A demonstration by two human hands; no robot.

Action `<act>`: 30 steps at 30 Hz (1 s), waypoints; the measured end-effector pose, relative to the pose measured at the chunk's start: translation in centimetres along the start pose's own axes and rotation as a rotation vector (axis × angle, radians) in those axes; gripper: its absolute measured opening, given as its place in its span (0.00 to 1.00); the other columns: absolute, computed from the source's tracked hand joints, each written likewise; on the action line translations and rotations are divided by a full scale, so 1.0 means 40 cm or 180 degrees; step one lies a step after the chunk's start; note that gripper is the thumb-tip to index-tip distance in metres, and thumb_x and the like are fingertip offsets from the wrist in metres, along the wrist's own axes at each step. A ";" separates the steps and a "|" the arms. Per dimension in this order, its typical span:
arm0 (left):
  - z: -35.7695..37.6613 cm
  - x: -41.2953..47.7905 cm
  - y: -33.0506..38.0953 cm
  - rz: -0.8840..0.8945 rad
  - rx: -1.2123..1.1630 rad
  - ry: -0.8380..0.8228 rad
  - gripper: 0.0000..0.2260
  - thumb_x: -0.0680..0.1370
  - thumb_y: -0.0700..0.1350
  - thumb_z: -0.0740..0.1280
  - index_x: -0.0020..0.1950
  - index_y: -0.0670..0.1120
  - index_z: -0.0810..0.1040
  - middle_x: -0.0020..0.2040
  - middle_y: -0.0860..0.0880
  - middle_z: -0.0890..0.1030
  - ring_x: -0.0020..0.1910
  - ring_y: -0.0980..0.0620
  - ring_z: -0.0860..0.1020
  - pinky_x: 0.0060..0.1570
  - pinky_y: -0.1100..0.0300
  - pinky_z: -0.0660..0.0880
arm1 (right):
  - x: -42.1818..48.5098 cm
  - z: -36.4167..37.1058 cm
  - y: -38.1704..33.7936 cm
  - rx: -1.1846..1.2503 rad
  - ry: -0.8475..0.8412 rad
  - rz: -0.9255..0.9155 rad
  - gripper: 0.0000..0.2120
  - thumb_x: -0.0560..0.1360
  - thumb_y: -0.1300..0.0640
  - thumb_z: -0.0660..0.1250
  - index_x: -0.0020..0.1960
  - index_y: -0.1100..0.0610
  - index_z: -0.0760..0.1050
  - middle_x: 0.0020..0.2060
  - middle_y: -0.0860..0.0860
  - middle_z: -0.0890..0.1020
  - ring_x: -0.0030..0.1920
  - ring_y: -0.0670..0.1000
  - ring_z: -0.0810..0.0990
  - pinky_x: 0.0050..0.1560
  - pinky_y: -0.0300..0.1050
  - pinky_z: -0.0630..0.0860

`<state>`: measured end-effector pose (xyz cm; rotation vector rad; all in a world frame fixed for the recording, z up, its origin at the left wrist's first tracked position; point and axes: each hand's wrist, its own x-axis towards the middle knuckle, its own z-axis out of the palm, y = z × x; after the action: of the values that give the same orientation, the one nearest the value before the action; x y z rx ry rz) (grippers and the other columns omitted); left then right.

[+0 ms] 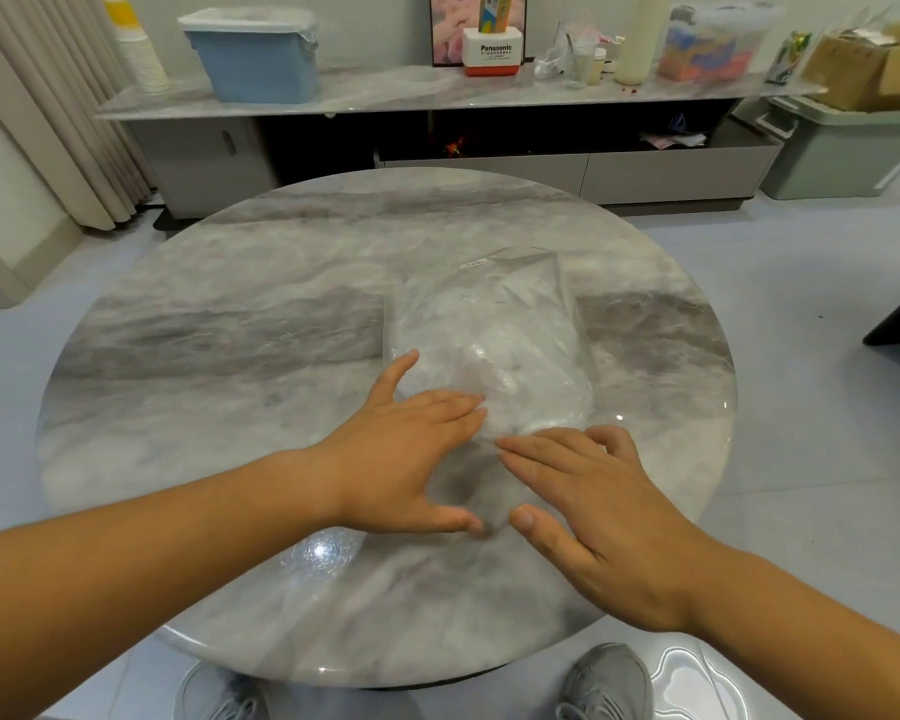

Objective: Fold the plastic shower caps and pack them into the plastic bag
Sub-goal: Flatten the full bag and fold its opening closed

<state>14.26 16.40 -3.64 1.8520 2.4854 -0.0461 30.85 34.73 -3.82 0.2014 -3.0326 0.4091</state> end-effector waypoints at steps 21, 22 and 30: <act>-0.085 -0.002 -0.061 -0.0271 -0.0714 -0.0782 0.25 0.83 0.61 0.41 0.79 0.63 0.60 0.81 0.61 0.57 0.79 0.67 0.49 0.73 0.47 0.24 | -0.008 -0.064 0.049 -0.0960 0.0117 -0.0701 0.23 0.82 0.36 0.57 0.61 0.50 0.81 0.72 0.53 0.74 0.65 0.54 0.73 0.56 0.48 0.73; -0.088 -0.002 -0.067 -0.0299 -0.0771 -0.0762 0.25 0.83 0.62 0.41 0.79 0.63 0.60 0.80 0.62 0.57 0.78 0.67 0.49 0.73 0.47 0.24 | -0.007 -0.065 0.043 -0.0956 0.0201 -0.0739 0.22 0.81 0.37 0.58 0.60 0.51 0.81 0.71 0.55 0.74 0.64 0.55 0.74 0.56 0.49 0.74; -0.103 -0.008 -0.061 -0.0275 -0.0930 -0.0792 0.24 0.84 0.60 0.43 0.79 0.63 0.62 0.80 0.63 0.58 0.78 0.68 0.49 0.73 0.48 0.25 | 0.003 -0.045 0.027 -0.1092 -0.0172 -0.0485 0.25 0.80 0.34 0.54 0.57 0.51 0.79 0.55 0.51 0.80 0.50 0.55 0.79 0.49 0.51 0.77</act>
<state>11.94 15.60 0.48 1.5230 2.2614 0.0754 30.66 36.23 -2.37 0.4202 -3.0470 -0.1298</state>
